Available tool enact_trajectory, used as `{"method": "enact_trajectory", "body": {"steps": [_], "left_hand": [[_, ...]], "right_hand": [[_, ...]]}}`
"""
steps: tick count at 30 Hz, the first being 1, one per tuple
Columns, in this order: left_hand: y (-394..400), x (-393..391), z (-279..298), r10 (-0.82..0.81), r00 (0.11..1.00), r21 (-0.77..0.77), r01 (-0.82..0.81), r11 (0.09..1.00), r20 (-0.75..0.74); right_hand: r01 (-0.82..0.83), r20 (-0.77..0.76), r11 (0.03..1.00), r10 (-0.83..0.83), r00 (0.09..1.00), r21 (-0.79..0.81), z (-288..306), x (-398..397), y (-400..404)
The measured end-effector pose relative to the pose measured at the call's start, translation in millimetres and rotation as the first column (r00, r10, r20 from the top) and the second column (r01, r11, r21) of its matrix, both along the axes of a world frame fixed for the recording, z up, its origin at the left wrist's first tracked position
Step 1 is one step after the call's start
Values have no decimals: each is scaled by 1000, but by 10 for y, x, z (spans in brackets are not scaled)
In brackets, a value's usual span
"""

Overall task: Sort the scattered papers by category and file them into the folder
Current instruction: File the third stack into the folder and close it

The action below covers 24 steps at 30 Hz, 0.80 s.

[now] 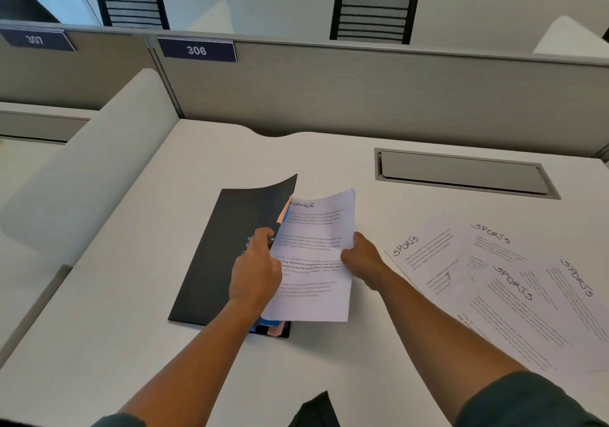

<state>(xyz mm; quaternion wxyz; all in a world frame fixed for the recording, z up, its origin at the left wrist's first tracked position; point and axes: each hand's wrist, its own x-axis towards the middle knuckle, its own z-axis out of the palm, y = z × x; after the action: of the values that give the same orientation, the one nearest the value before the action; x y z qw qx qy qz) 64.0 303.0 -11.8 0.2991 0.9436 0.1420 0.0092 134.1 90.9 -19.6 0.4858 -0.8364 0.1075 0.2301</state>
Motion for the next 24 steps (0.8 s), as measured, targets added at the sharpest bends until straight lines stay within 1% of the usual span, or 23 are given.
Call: {"method": "enact_trajectory", "body": {"steps": [2, 4, 9, 15, 20, 24], "left_hand": [[-9, 3, 3, 2, 1000, -1, -2, 1000, 11], [-24, 2, 2, -3, 1000, 6, 3, 1000, 12], [-57, -8, -19, -11, 1000, 22, 11, 1000, 11], [-38, -12, 17, -1, 1000, 12, 1, 1000, 17], [-19, -10, 60, 2, 1000, 3, -2, 1000, 23], [-24, 7, 86, -3, 999, -18, 4, 1000, 37]], "right_hand": [[-30, 24, 995, 32, 999, -92, -18, 23, -99], [-49, 21, 991, 52, 998, -123, -33, 42, -152], [-55, 32, 997, 57, 998, -62, -42, 73, 2], [24, 82, 998, -19, 996, -58, -58, 119, 192], [81, 64, 996, -79, 995, -33, -81, 116, 252], [51, 25, 998, -51, 998, 35, -109, 69, 348]]}}
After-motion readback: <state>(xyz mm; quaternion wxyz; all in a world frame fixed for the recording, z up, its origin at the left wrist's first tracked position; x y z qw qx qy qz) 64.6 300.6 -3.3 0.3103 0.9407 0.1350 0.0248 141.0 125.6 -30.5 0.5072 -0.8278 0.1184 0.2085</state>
